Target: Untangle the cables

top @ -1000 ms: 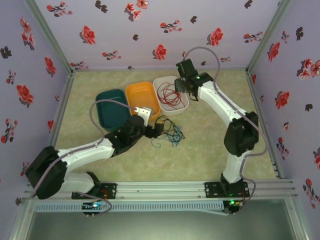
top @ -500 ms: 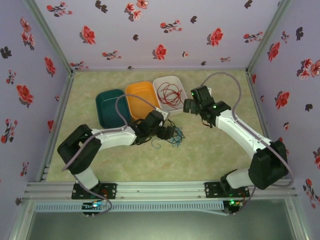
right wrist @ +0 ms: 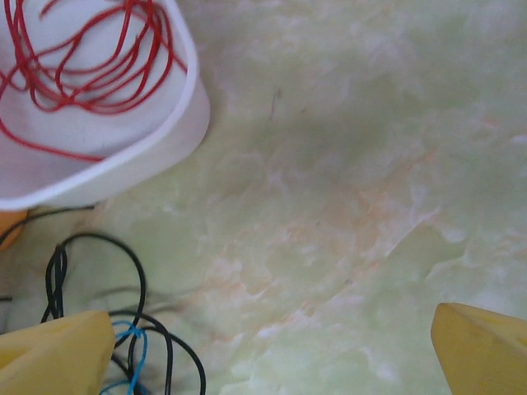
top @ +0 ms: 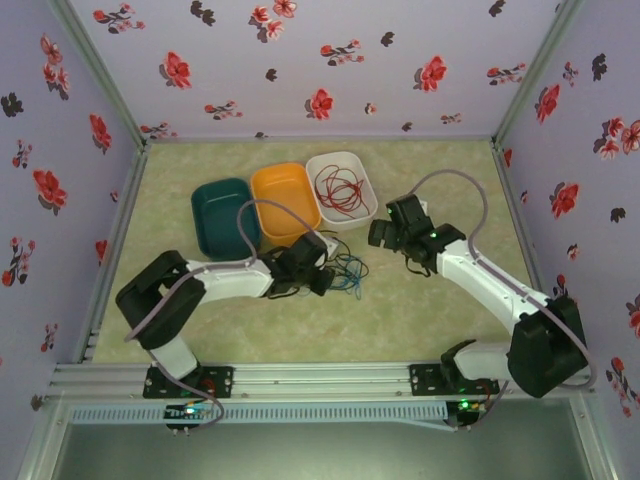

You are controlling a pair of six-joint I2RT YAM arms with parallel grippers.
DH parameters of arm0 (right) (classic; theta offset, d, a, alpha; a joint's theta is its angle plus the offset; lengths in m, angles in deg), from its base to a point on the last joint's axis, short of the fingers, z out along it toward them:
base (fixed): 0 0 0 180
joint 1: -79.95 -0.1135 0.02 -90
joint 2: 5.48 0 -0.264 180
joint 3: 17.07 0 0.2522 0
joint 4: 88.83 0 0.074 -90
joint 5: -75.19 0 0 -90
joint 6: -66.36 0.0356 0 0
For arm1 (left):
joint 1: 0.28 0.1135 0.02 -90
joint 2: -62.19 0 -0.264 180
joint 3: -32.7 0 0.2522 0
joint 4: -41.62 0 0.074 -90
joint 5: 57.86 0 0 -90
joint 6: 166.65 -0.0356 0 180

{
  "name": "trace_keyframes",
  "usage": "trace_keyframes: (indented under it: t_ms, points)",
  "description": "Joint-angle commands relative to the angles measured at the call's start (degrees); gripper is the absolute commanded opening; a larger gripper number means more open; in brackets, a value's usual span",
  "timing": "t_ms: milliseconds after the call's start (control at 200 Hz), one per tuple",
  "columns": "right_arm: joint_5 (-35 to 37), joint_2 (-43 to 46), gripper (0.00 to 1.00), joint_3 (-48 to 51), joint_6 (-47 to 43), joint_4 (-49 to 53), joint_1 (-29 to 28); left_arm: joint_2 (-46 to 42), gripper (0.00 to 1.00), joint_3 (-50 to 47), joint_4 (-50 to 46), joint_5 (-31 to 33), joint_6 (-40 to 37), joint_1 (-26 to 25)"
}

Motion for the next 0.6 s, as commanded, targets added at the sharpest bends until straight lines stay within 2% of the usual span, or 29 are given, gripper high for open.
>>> trace_keyframes:
  t_ms: [0, 130, 210, 420, 595]
  points:
    - [-3.49, 0.33, 0.99, 0.73, 1.9, -0.47, -2.46, -5.15, 0.06, -3.9, -2.91, -1.72, 2.32, -0.24]
    - [-4.69, -1.27, 0.99, -0.04, 2.04, 0.27, -6.06, -10.66, 0.05, -8.52, -3.94, -1.76, 4.53, -0.28]
    - [-5.97, -2.41, 0.96, -0.67, 2.36, 0.12, -8.02, -14.08, 0.05, -10.55, -5.11, -1.61, 5.69, -0.15]
    - [-9.59, -5.89, 0.79, -1.42, 3.97, -2.26, -10.97, -22.14, 0.03, -15.34, -9.03, -0.59, 8.45, -0.19]
    - [-10.66, -9.38, 0.65, -1.46, 7.55, -6.27, -11.11, -28.06, 0.04, -17.06, -13.52, 2.26, 9.08, 0.04]
